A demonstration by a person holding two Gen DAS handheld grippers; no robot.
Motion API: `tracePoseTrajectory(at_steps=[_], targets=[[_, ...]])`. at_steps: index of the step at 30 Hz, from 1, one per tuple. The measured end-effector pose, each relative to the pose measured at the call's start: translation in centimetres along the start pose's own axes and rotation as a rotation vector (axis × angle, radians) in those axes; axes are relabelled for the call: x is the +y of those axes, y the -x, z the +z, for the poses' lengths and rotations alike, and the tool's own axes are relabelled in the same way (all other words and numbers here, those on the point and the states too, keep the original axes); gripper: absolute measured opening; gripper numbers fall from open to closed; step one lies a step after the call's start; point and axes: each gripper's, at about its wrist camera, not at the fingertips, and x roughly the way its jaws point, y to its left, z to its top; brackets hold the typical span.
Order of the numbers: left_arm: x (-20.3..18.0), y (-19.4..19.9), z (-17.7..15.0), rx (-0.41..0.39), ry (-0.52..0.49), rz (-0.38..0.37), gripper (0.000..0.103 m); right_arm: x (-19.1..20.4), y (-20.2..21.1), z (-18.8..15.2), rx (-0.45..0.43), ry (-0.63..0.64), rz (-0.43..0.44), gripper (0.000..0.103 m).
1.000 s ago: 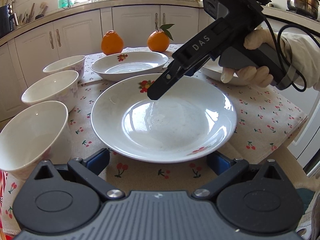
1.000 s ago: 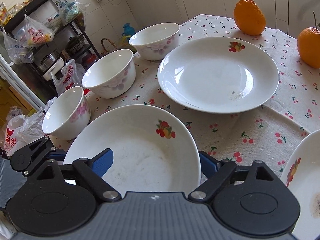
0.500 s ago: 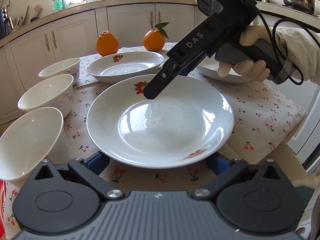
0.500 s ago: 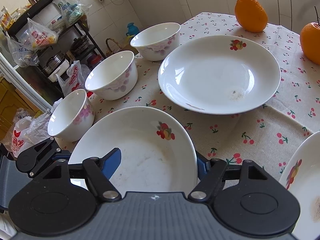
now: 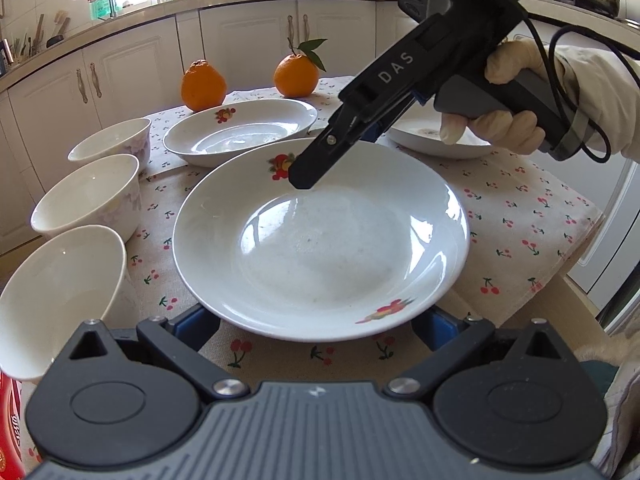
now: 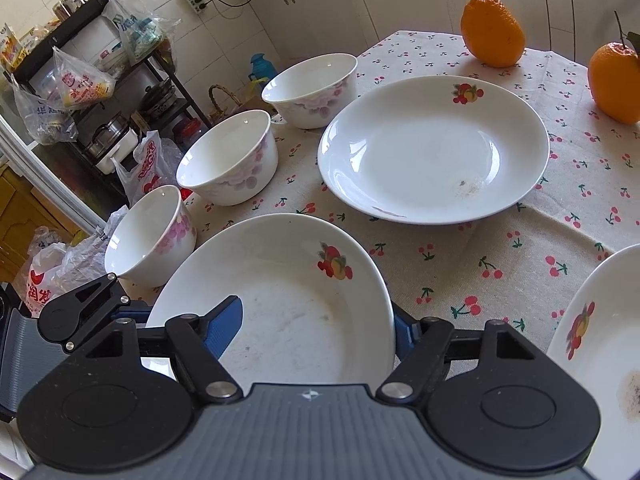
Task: Organize plates and bowls
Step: 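Lift the plate with the right tool and carry it onto another plate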
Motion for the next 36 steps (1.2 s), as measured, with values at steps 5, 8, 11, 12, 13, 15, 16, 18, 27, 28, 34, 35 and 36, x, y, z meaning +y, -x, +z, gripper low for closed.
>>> tracePoseTrajectory(at_steps=[5,8,11,12,13,15,16,18,27,28,34,35,36], targets=[[-0.3,0.2,0.9,0.001,-0.022,-0.009,0.101,-0.1,1.1,-0.1,-0.019,-0.005,-0.008,0.080],[-0.4,0.3,1.6,0.003,-0.034,-0.020,0.101,-0.2,2.0,-0.1,-0.035,-0.005,-0.014,0.080],[-0.7,0.1,2.4,-0.001,-0.058,-0.028,0.101,-0.5,2.9,-0.2,-0.054,-0.013,-0.023,0.080],[-0.8,0.0,2.7,-0.001,-0.066,-0.033,0.101,-0.7,3.2,-0.2,-0.062,-0.018,-0.027,0.080],[-0.9,-0.1,2.9,-0.002,-0.072,-0.038,0.101,-0.9,3.5,-0.3,-0.068,-0.021,-0.031,0.080],[-1.1,-0.2,3.5,-0.006,-0.085,-0.050,0.101,-1.3,4.2,-0.4,-0.081,-0.029,-0.042,0.080],[-1.3,-0.4,3.8,-0.007,-0.092,-0.055,0.101,-1.5,4.5,-0.5,-0.086,-0.033,-0.047,0.080],[-1.7,-0.9,4.5,-0.007,-0.106,-0.065,0.101,-2.0,5.2,-0.7,-0.100,-0.043,-0.058,0.080],[-3.5,-2.7,7.0,-0.018,-0.155,-0.133,0.101,-4.3,8.5,-2.1,-0.151,-0.091,-0.120,0.080],[-3.7,-2.9,7.3,-0.018,-0.159,-0.140,0.101,-4.6,8.9,-2.3,-0.157,-0.096,-0.126,0.080],[-5.0,-4.6,8.6,-0.022,-0.189,-0.184,0.101,-6.2,10.8,-3.3,-0.185,-0.132,-0.167,0.080],[-5.2,-4.9,8.8,-0.022,-0.191,-0.192,0.101,-6.5,11.1,-3.5,-0.189,-0.139,-0.174,0.080],[-5.4,-5.3,9.1,-0.021,-0.194,-0.201,0.101,-6.9,11.4,-3.7,-0.193,-0.146,-0.182,0.080]])
